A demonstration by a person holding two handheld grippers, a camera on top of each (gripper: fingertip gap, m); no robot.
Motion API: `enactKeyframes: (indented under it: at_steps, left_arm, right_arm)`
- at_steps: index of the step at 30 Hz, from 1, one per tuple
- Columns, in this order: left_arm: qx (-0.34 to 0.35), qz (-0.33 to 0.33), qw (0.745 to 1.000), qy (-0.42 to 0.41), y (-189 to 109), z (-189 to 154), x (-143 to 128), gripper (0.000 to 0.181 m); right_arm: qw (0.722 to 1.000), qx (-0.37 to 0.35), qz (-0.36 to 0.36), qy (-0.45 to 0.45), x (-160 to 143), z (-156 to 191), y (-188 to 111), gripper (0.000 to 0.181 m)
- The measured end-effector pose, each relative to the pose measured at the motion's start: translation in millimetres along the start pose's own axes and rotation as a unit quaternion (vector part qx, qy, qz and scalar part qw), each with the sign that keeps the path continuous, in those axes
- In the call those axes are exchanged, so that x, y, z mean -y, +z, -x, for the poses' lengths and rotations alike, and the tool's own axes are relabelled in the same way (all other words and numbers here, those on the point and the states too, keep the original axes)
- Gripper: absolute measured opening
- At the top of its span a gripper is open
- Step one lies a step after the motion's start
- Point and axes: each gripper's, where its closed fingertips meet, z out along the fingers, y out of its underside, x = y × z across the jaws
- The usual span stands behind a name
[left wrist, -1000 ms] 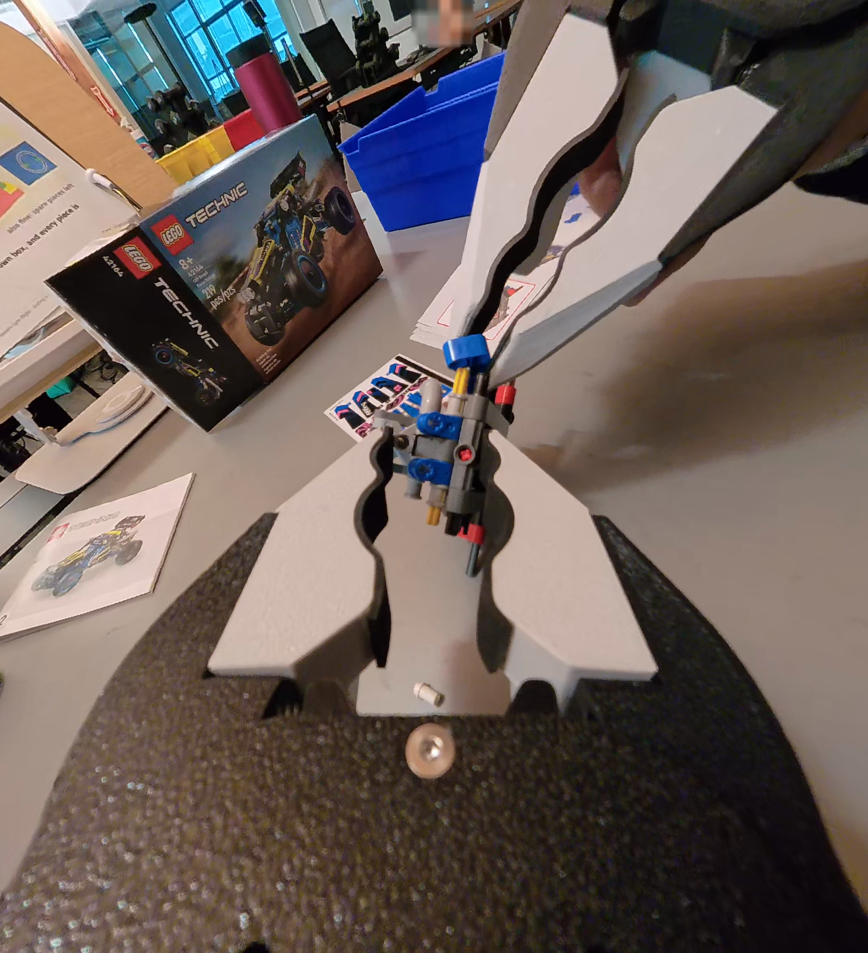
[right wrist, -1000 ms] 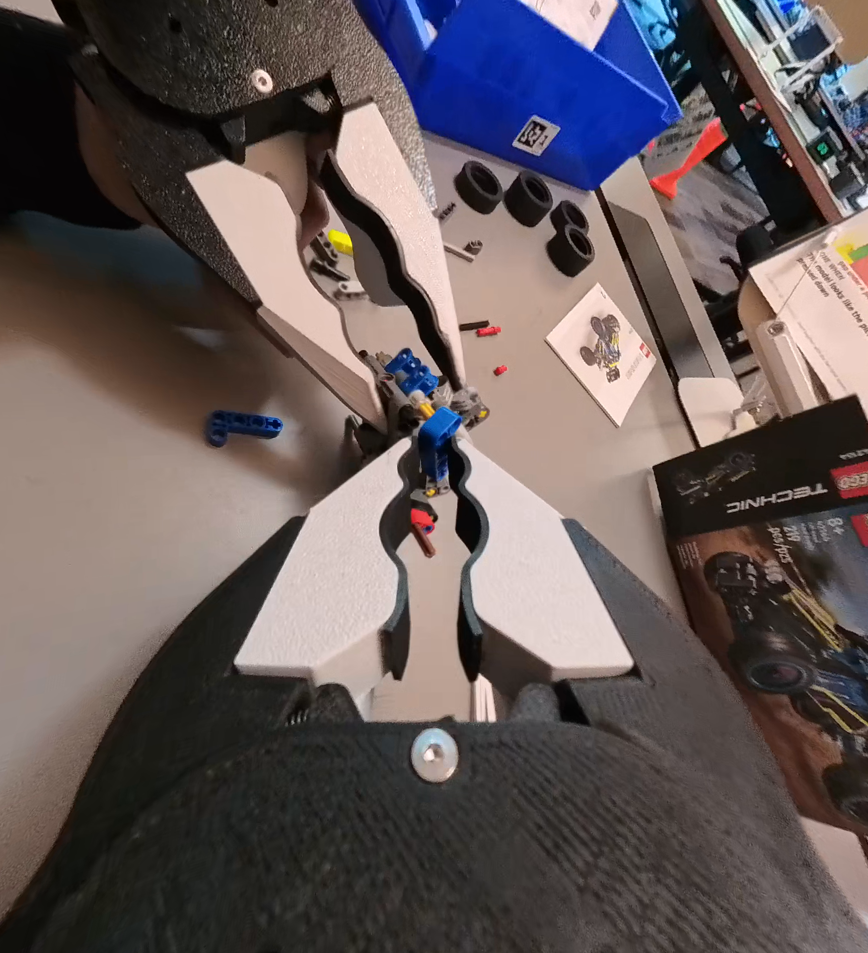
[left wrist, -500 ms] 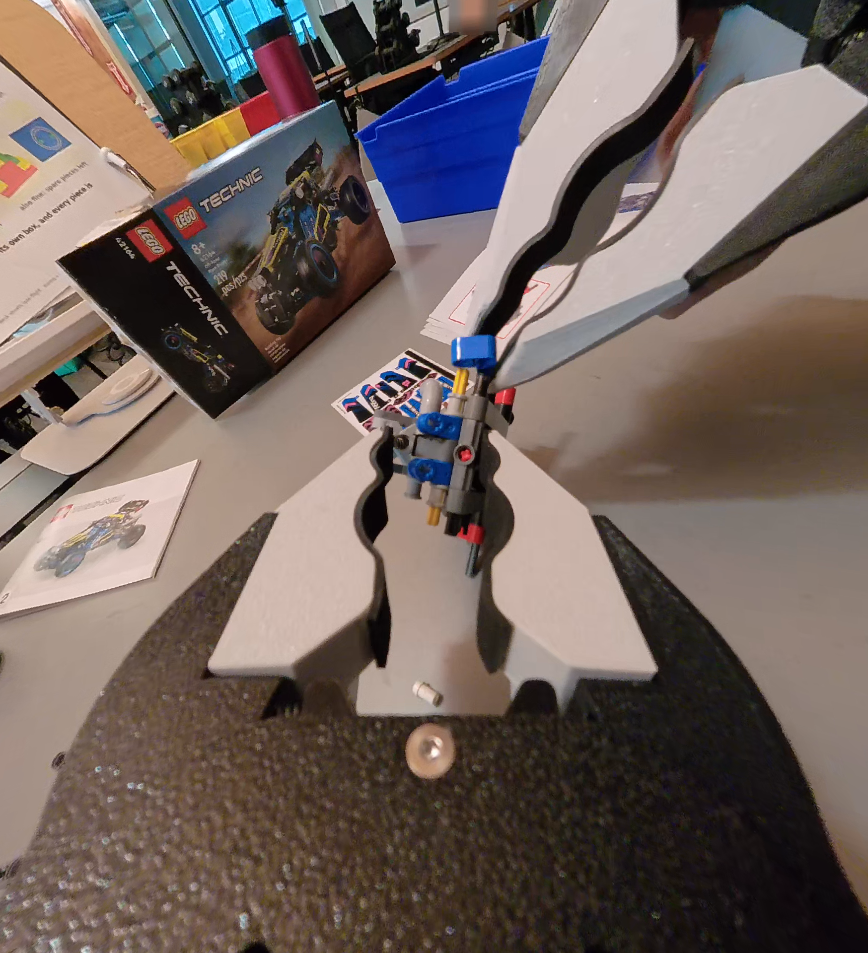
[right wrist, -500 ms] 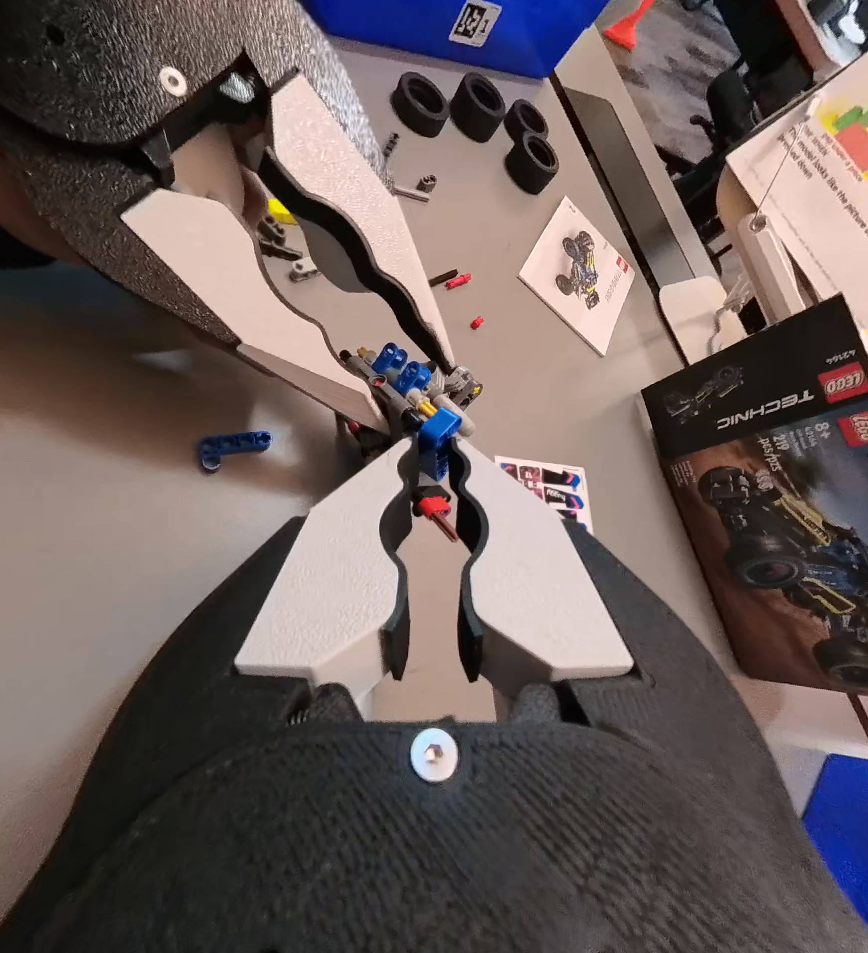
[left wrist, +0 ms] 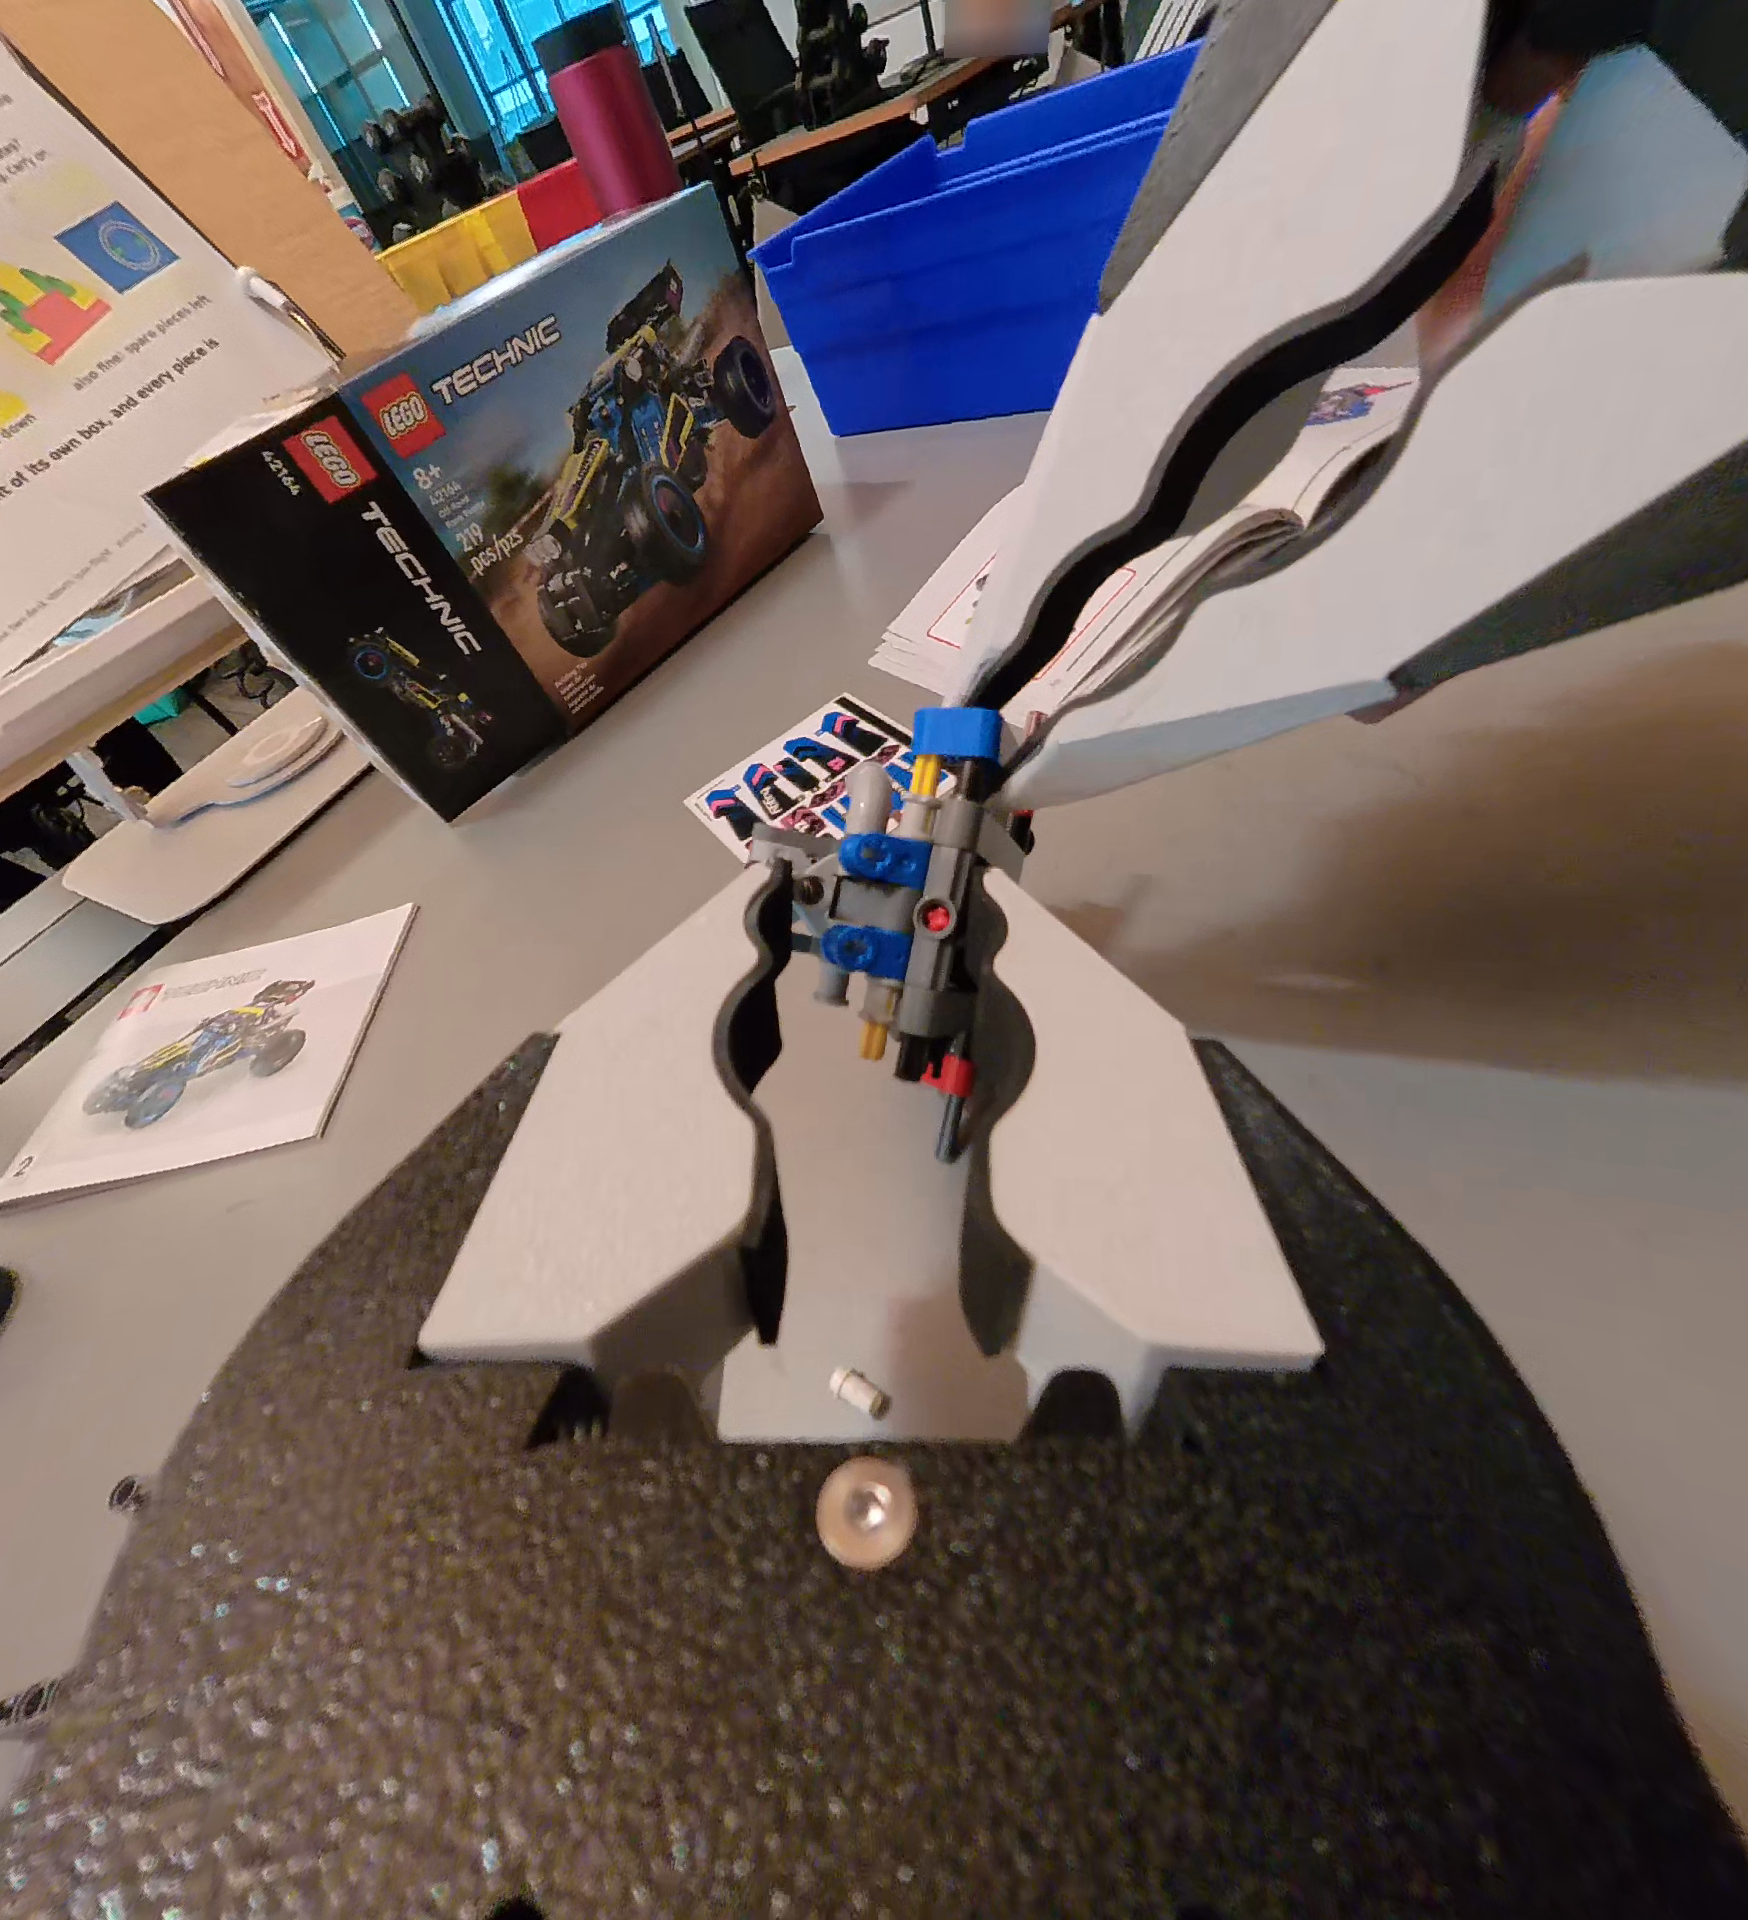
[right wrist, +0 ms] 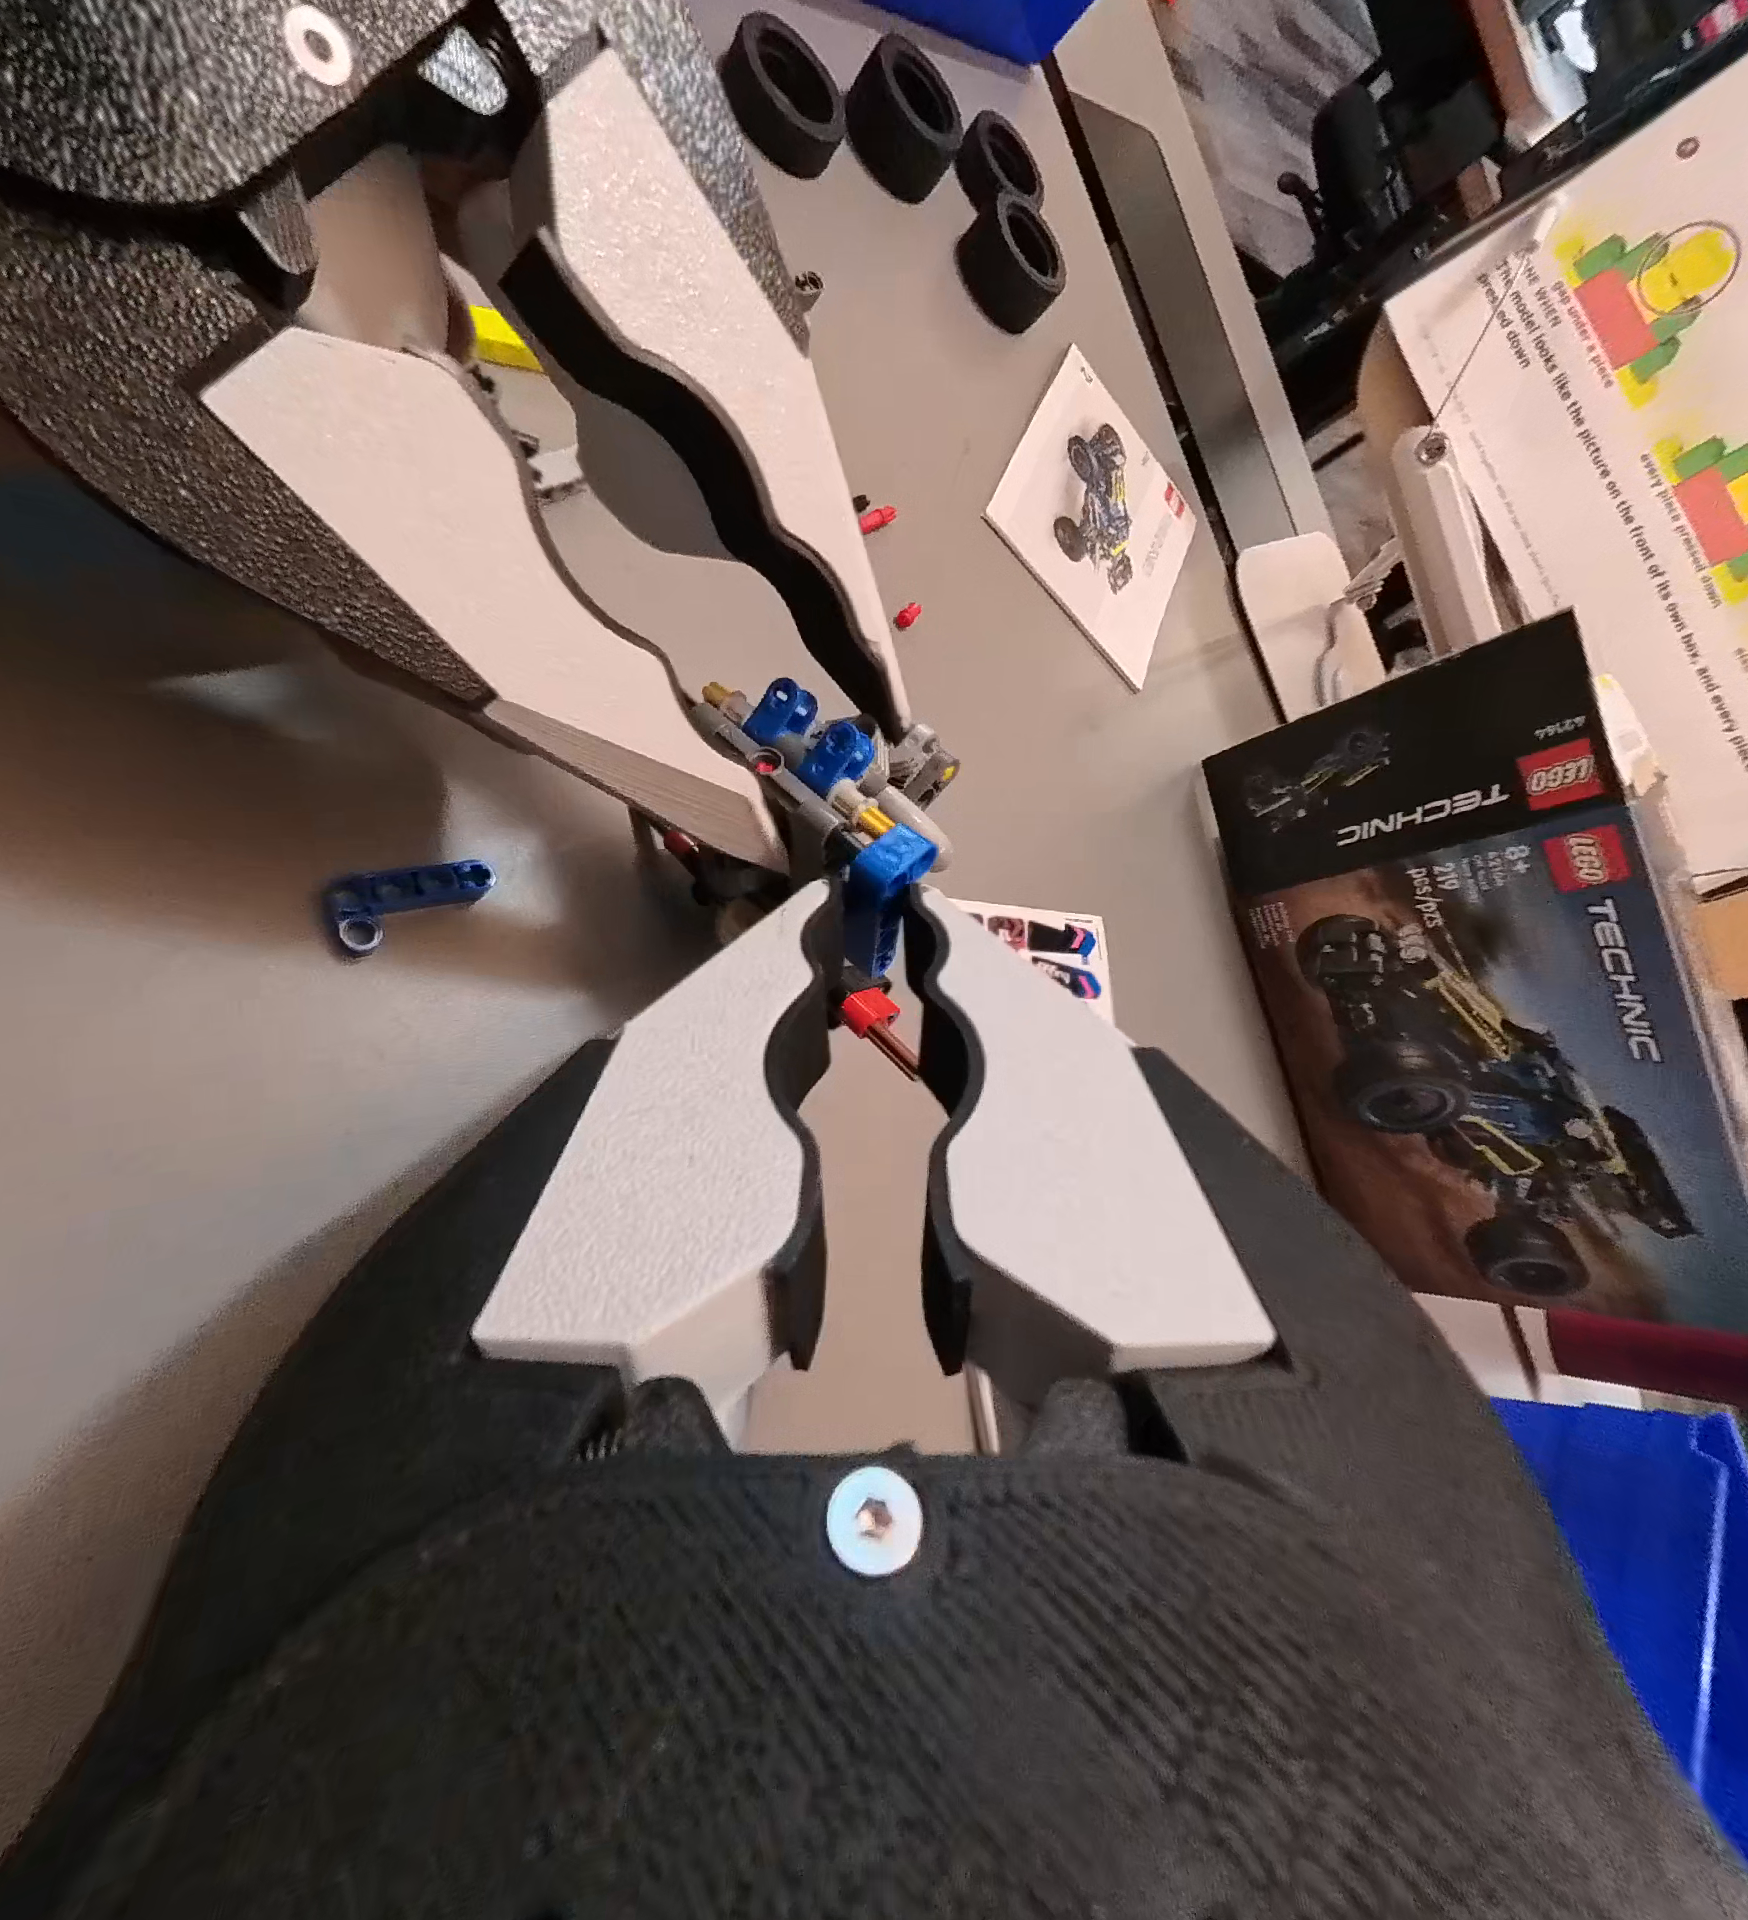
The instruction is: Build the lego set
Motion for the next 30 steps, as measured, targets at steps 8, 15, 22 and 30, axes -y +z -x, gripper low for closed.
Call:
enactKeyframes:
  at_steps: [8,15,22,30]
  left_arm:
    - [0.002,0.005,1.0,-0.014,-0.9,1.6,-1.1,0.03]
    - [-0.001,0.005,1.0,-0.016,-1.2,1.5,-1.6,0.029]
    - [0.003,0.007,1.0,-0.017,-1.3,1.9,-1.9,0.029]
    - [0.004,0.008,1.0,-0.02,-1.1,2.6,-2.3,0.029]
  right_arm:
    - [0.996,-0.011,0.0,-0.085,3.5,0.0,1.7,0.008]
    - [0.988,0.032,0.026,-0.146,4.1,1.5,2.0,0.008]
    - [0.984,-0.025,0.07,-0.16,4.8,-0.2,2.2,0.008]
    - [0.987,-0.06,0.065,-0.137,5.5,-2.3,4.3,0.007]
